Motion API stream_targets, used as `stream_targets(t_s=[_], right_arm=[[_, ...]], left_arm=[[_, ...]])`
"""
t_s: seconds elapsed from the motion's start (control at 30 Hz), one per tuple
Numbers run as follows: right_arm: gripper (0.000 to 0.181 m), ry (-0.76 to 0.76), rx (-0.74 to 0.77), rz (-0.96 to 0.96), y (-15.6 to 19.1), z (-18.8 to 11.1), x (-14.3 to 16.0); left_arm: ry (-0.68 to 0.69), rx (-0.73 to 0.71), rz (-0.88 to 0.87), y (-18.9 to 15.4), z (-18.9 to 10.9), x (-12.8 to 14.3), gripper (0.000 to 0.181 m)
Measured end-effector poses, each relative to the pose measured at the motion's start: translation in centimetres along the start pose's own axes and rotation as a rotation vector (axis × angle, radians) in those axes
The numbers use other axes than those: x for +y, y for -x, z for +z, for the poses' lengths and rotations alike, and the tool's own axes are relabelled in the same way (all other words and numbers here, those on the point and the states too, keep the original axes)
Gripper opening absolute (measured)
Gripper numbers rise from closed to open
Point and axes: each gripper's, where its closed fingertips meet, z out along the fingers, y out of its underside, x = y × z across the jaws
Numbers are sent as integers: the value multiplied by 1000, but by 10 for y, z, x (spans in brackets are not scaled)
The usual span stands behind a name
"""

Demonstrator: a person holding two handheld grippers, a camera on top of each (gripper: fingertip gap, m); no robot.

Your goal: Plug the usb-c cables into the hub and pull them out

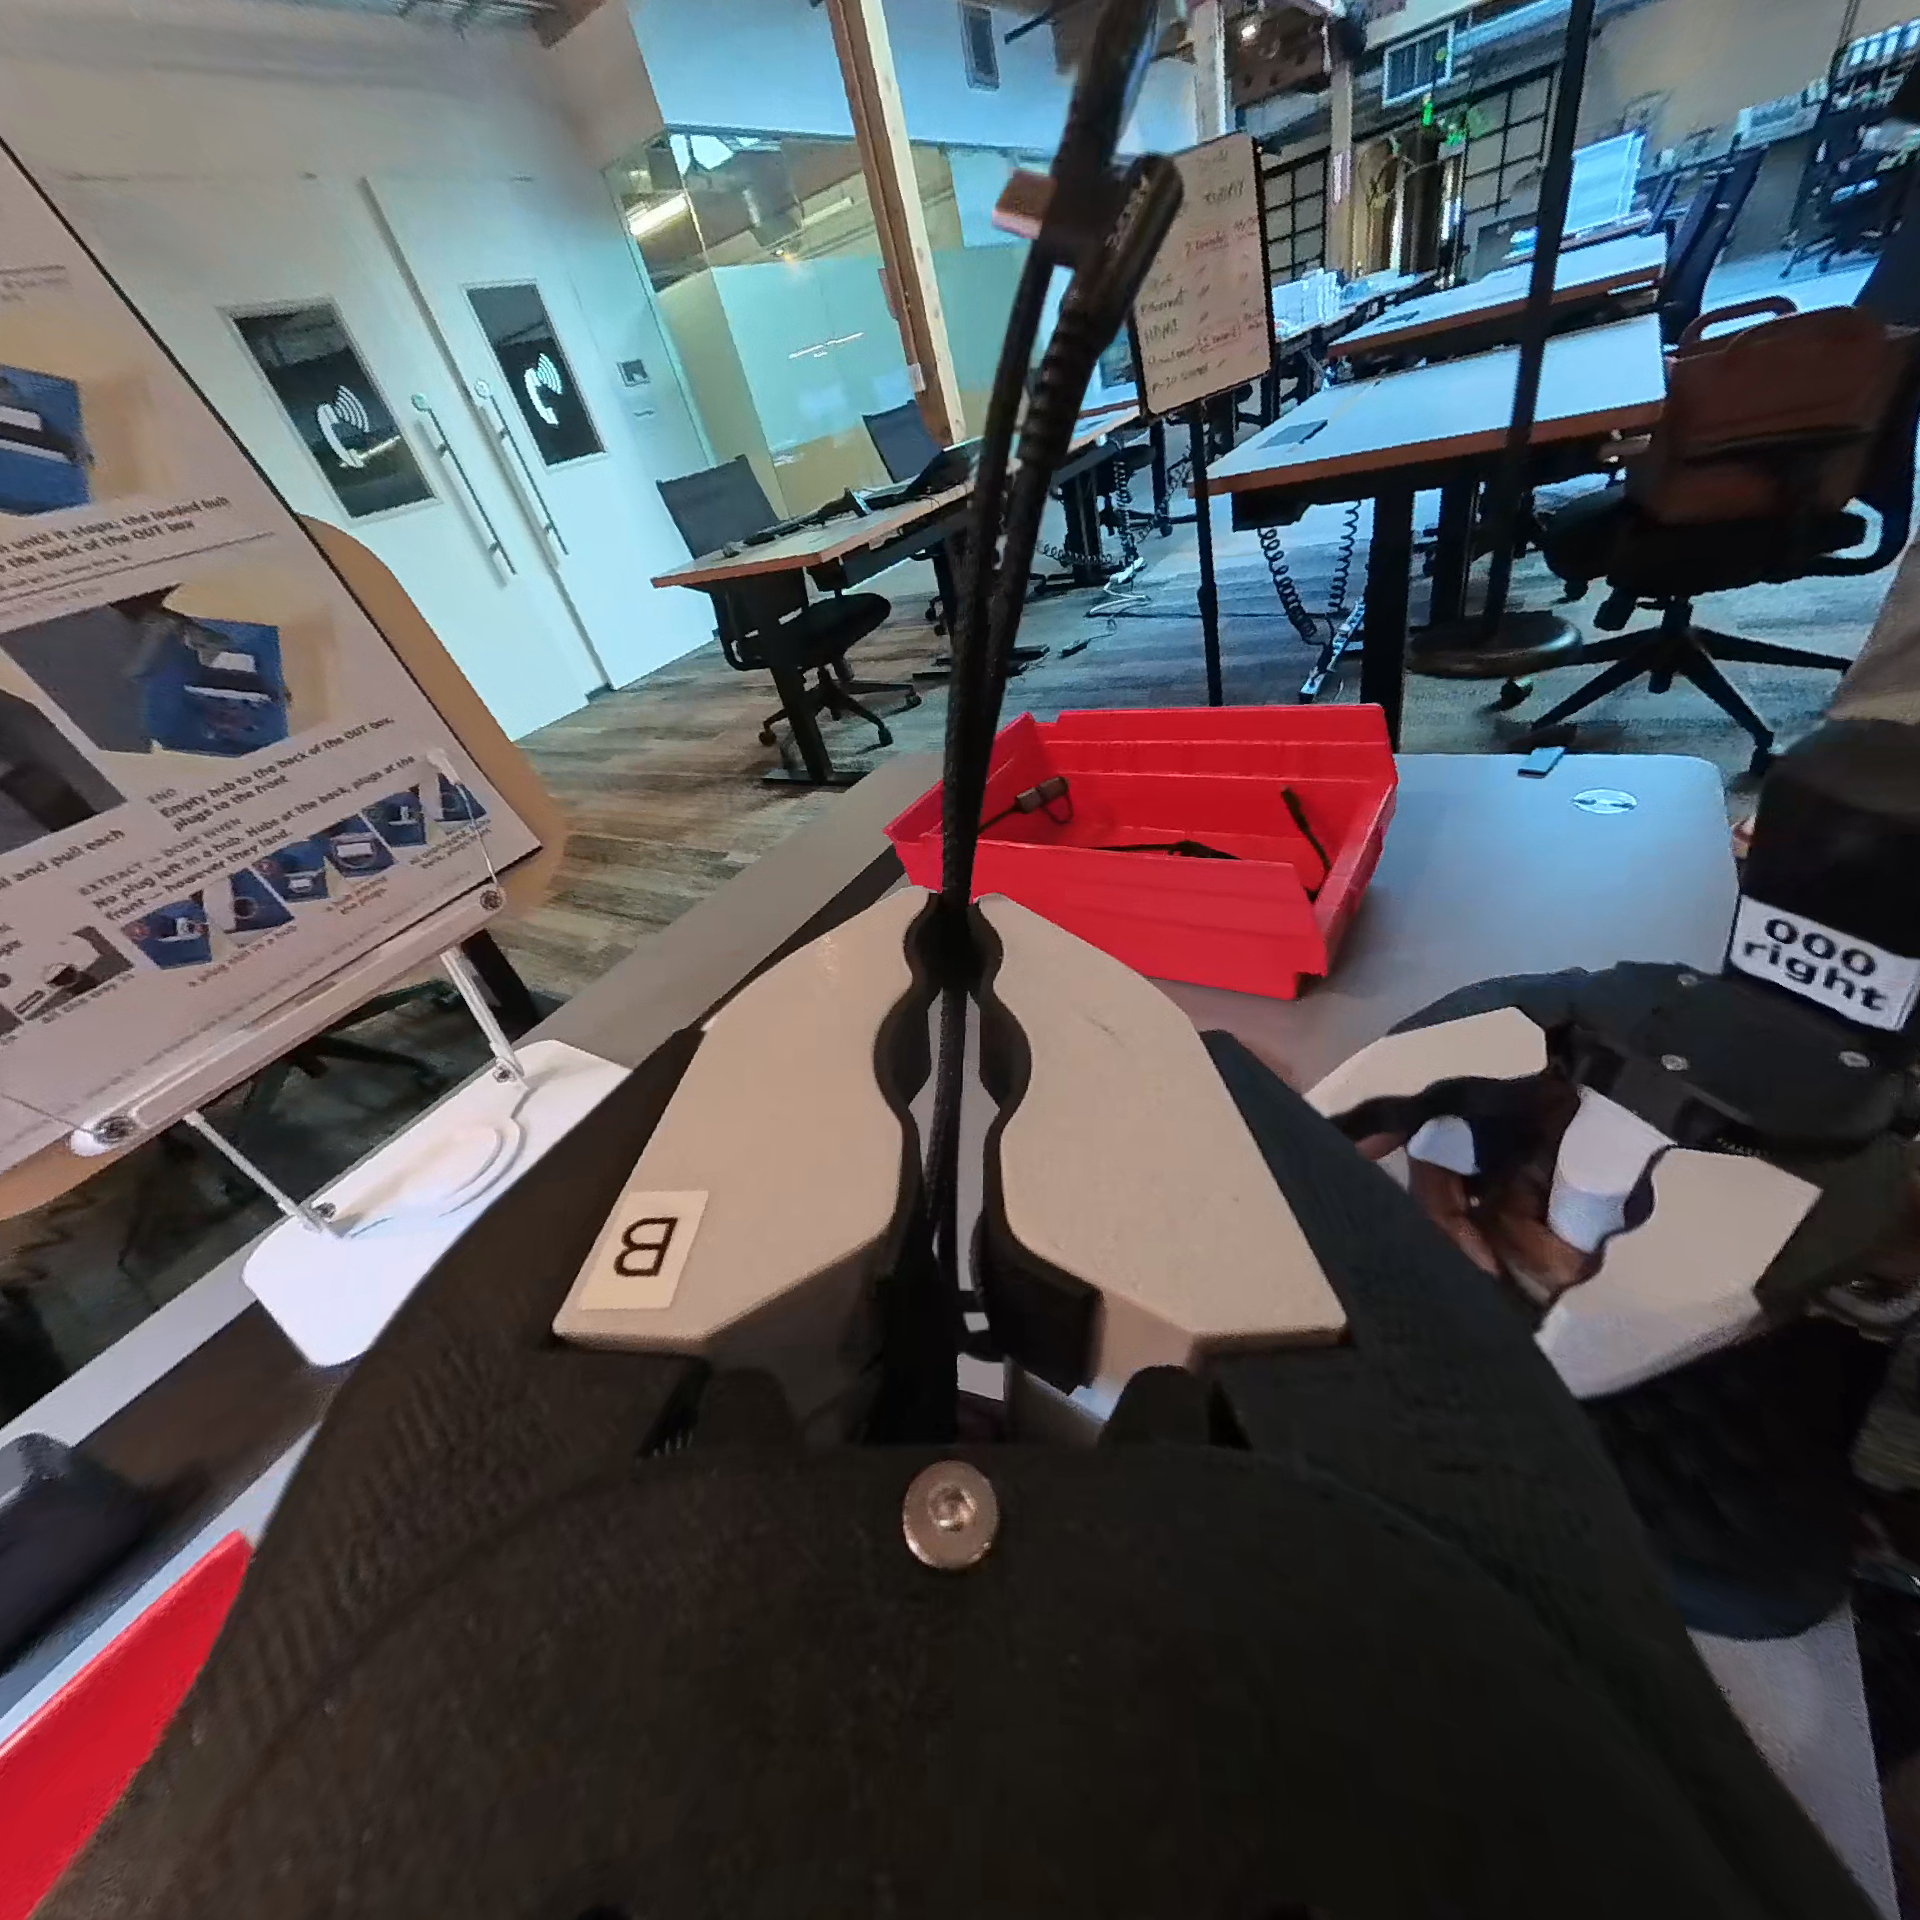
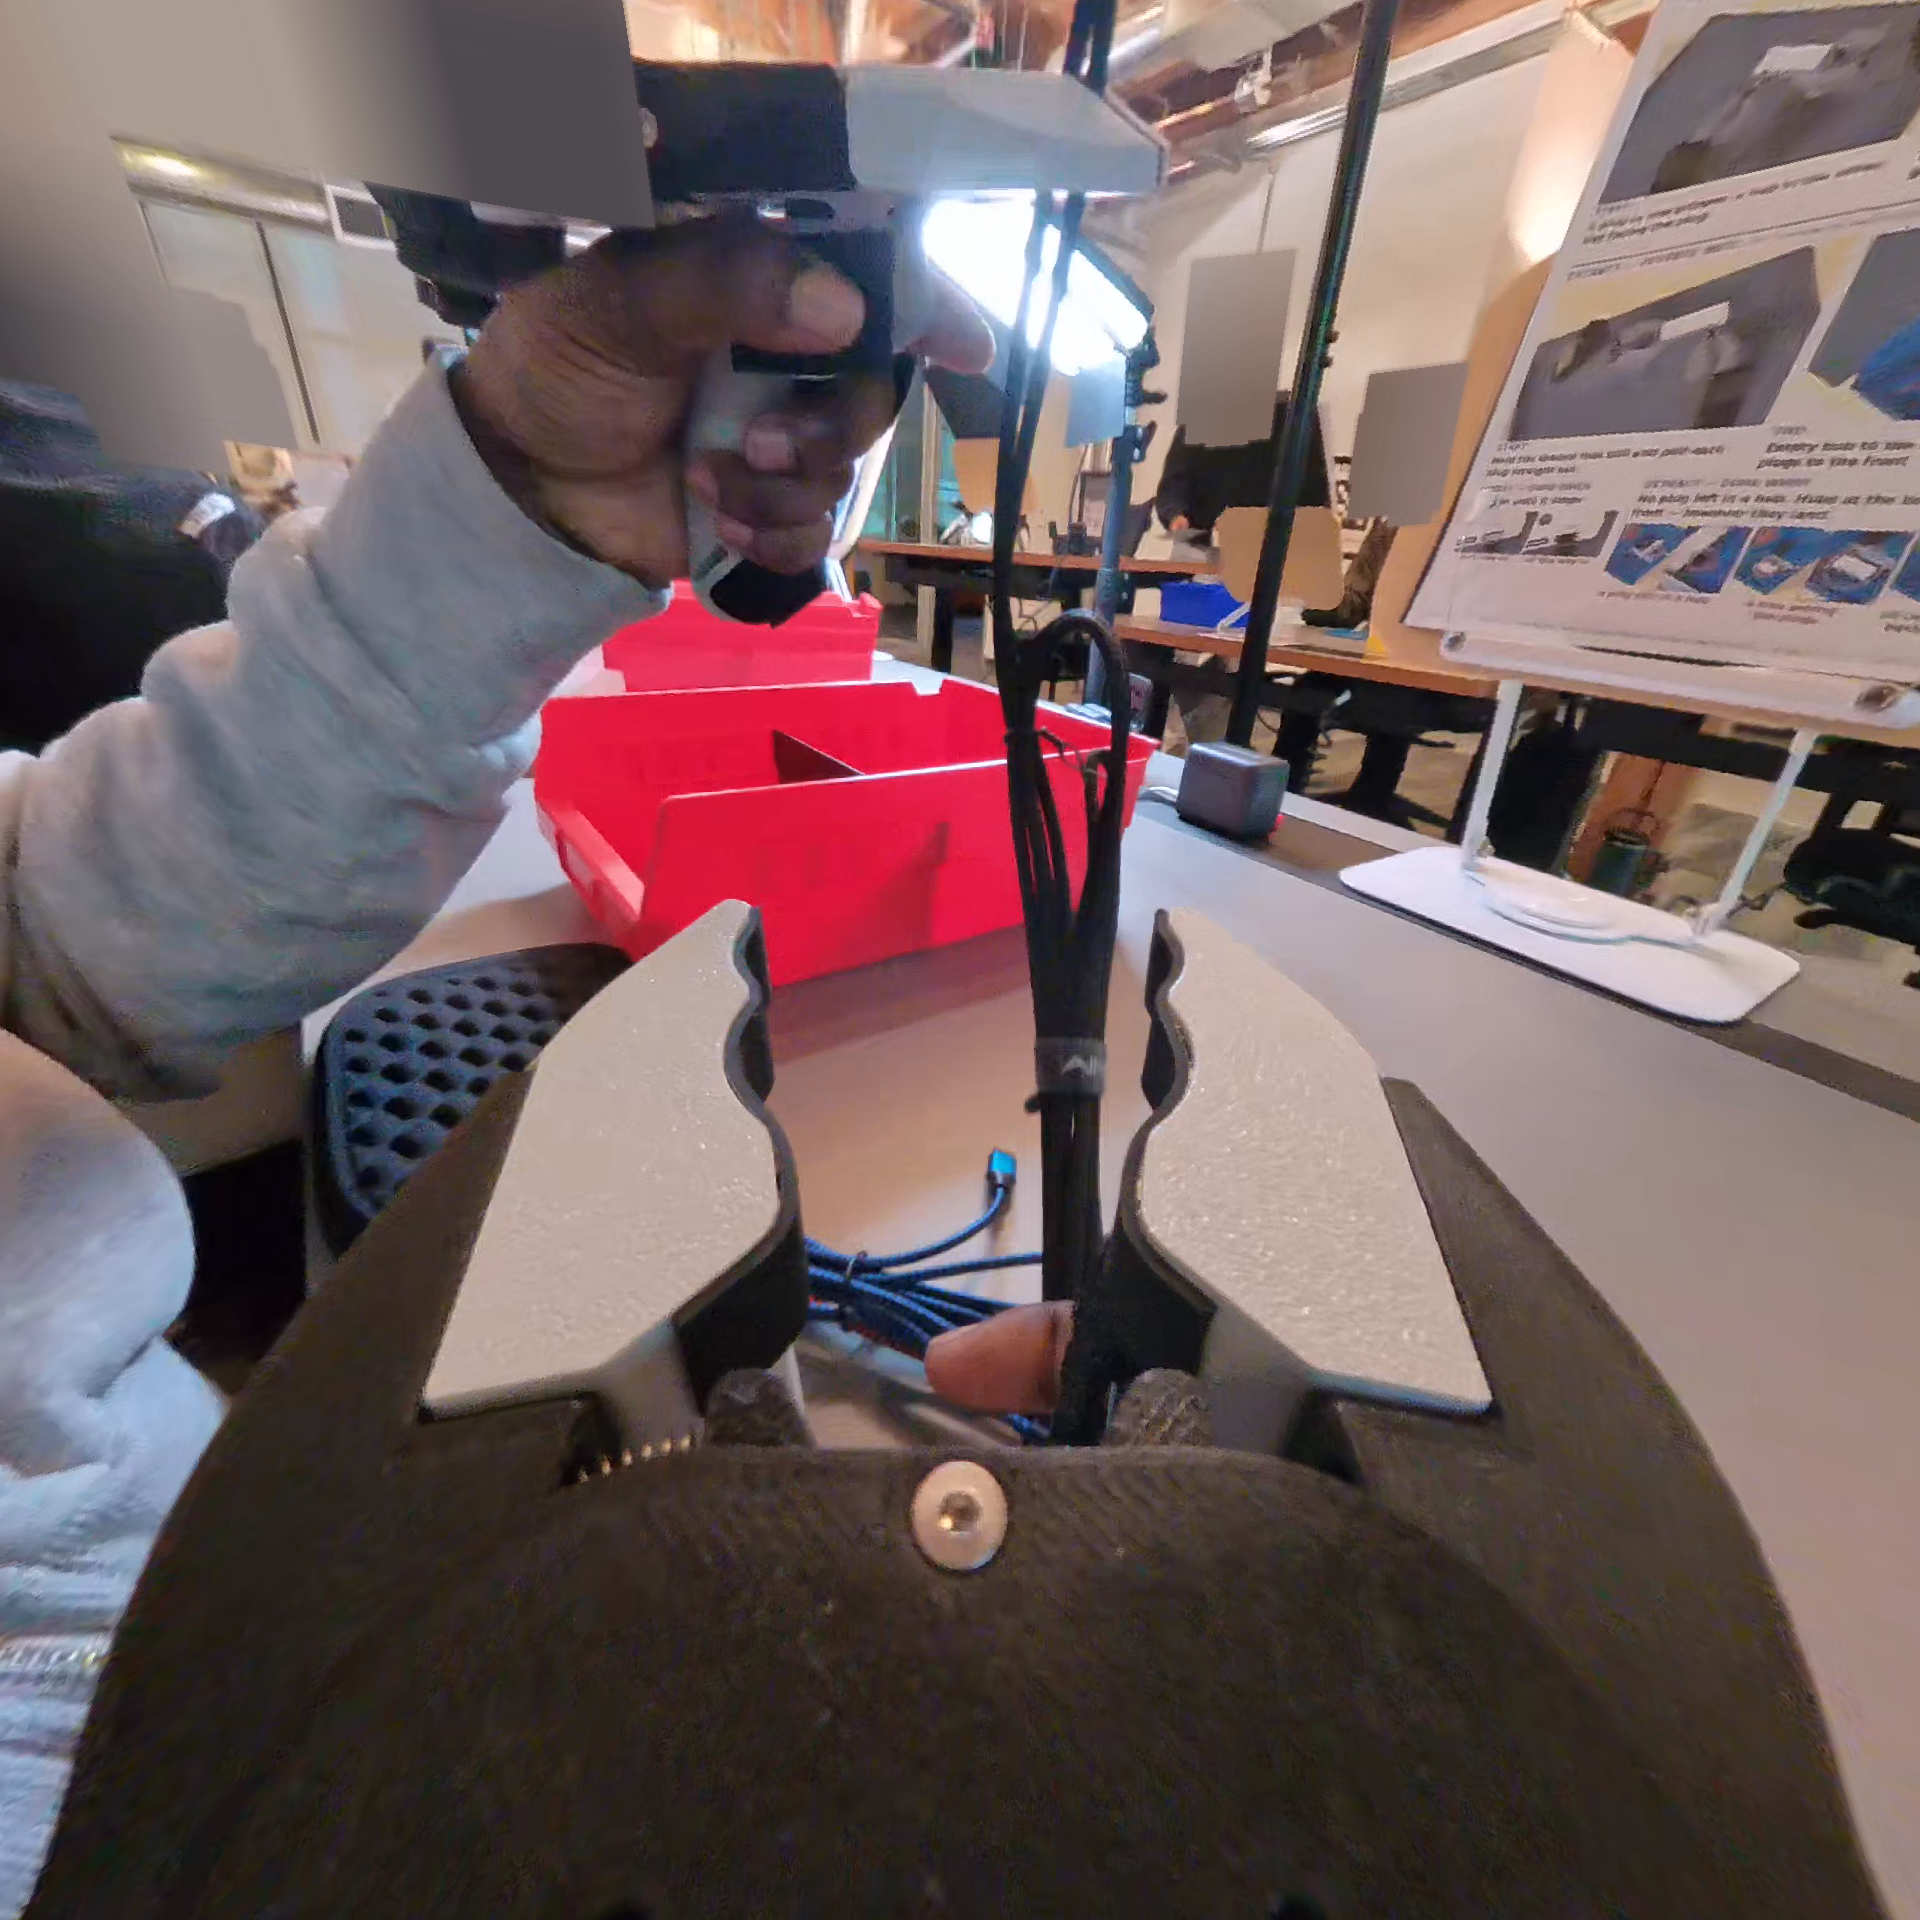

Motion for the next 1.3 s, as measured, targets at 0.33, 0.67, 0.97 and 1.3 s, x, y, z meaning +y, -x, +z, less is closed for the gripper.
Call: stream_targets(t_s=[0.33,0.67,0.97,1.3], right_arm=[[32,334,83,-90,-32,40,31],[55,208,-14,-23,-28,33,-3],[53,263,76,-131,-41,26,-18],[39,114,151,-301,-42,19,-54]], left_arm=[[-28,50,-1,-13,6,-10,4],[22,-103,172,9,-6,-9,4],[64,-255,358,37,-13,-17,4],[242,-243,561,27,-4,38,4]])
